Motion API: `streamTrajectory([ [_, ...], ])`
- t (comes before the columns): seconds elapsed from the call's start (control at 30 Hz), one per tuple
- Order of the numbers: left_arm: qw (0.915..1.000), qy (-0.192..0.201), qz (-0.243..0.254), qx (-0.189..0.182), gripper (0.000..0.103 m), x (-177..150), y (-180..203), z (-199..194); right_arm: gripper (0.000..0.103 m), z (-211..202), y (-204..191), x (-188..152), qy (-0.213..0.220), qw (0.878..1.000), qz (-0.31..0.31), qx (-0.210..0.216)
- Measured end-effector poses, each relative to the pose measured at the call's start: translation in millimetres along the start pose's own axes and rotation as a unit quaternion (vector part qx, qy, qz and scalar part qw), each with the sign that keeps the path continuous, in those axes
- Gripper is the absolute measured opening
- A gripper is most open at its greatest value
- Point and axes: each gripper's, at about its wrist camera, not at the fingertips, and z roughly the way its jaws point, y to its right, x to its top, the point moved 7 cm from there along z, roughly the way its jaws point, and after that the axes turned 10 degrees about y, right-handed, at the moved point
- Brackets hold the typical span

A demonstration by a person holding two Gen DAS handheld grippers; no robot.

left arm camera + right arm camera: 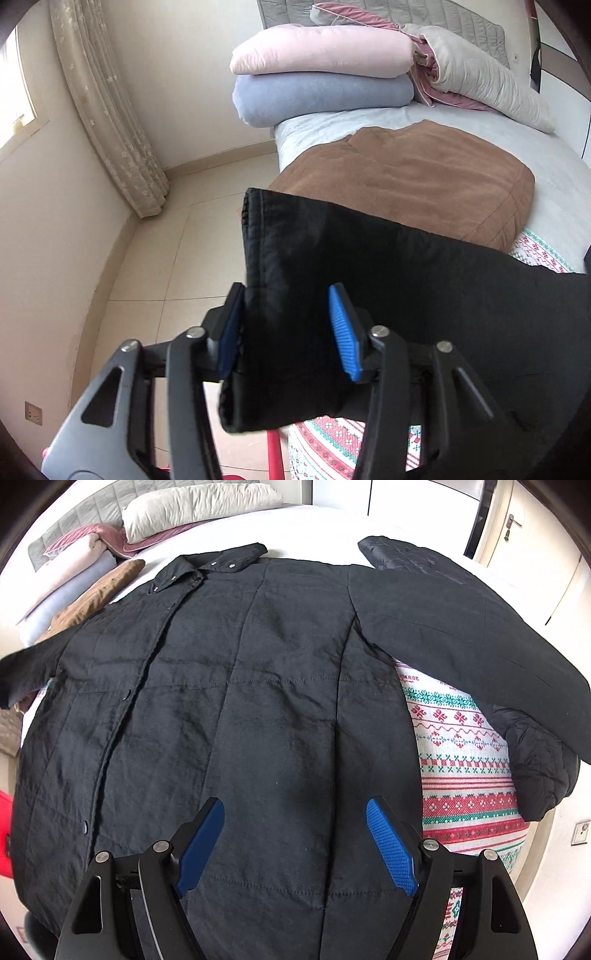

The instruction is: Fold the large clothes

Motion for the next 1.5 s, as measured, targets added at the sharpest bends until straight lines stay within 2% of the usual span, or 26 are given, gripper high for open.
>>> streamTrajectory([
  [0.07, 0.9995, 0.003, -0.01, -0.03, 0.074, -8.5, 1.1, -19.0, 0.081, -5.8, 4.5, -2.4, 0.003, 1.0, -0.005, -0.003],
  [0.13, 0.998, -0.003, -0.004, -0.063, 0.075, -22.5, 2.0, -42.9, 0.081, -13.6, 9.7, -3.3, 0.008, 1.0, -0.004, -0.01],
  [0.2, 0.9937, -0.016, 0.007, -0.11, 0.081, -40.5, 7.1, -68.2, 0.081, -24.3, 14.9, -5.8, 0.017, 1.0, 0.004, -0.006],
  [0.27, 0.9864, -0.035, 0.024, -0.159, 0.082, -64.7, 16.0, -96.7, 0.081, -35.4, 16.8, -10.0, 0.026, 1.0, 0.013, 0.002],
  [0.43, 0.9633, -0.073, 0.054, -0.253, 0.083, -125.5, 29.7, -170.8, 0.081, -62.2, 5.8, -24.6, 0.036, 0.999, 0.014, 0.02],
  [0.6, 0.9415, -0.113, 0.058, -0.312, 0.083, -180.2, 36.2, -226.7, 0.081, -87.2, -43.4, -46.2, 0.043, 0.997, -0.045, 0.047],
  [0.7, 0.9351, -0.12, 0.051, -0.33, 0.083, -205.9, 37.2, -248.4, 0.081, -96.1, -87.5, -64.7, 0.039, 0.992, -0.088, 0.079],
  [0.8, 0.9363, -0.112, 0.037, -0.331, 0.083, -225.9, 27.2, -263.2, 0.081, -97.6, -138.0, -81.8, 0.032, 0.984, -0.135, 0.109],
  [0.9, 0.9378, -0.112, 0.002, -0.329, 0.083, -240.7, 12.5, -270.6, 0.081, -97.3, -190.0, -98.0, 0.025, 0.974, -0.176, 0.141],
  [1.03, 0.94, -0.128, -0.033, -0.315, 0.083, -253.9, -4.4, -264.1, 0.081, -99.9, -259.1, -120.6, 0.023, 0.955, -0.23, 0.187],
  [1.13, 0.9426, -0.129, -0.041, -0.305, 0.084, -259.9, -13.8, -261.5, 0.08, -101.4, -306.4, -138.3, 0.023, 0.936, -0.272, 0.221],
  [1.2, 0.9409, -0.13, -0.042, -0.31, 0.084, -262.0, -14.3, -260.5, 0.08, -100.6, -336.7, -150.0, 0.021, 0.925, -0.295, 0.24],
  [1.27, 0.9384, -0.133, -0.04, -0.316, 0.084, -263.9, -12.5, -259.6, 0.08, -95.4, -358.0, -157.4, 0.02, 0.915, -0.315, 0.252],
  [1.33, 0.9373, -0.136, -0.039, -0.319, 0.084, -264.7, -10.7, -258.5, 0.079, -85.0, -372.1, -162.0, 0.02, 0.911, -0.331, 0.247],
  [1.4, 0.9354, -0.137, -0.04, -0.324, 0.084, -264.4, -8.5, -258.4, 0.064, -73.3, -379.8, -165.1, 0.022, 0.908, -0.35, 0.227],
  [1.43, 0.9341, -0.138, -0.04, -0.327, 0.083, -264.3, -6.8, -258.7, 0.035, -70.9, -381.3, -165.6, 0.025, 0.906, -0.359, 0.222],
  [1.47, 0.9328, -0.139, -0.039, -0.331, 0.083, -264.1, -4.9, -259.3, 0.012, -68.6, -378.6, -162.1, 0.03, 0.907, -0.363, 0.211],
  [1.5, 0.9315, -0.139, -0.037, -0.334, 0.083, -263.2, -3.0, -260.2, 0.011, -72.5, -372.8, -157.9, 0.036, 0.911, -0.353, 0.209],
])
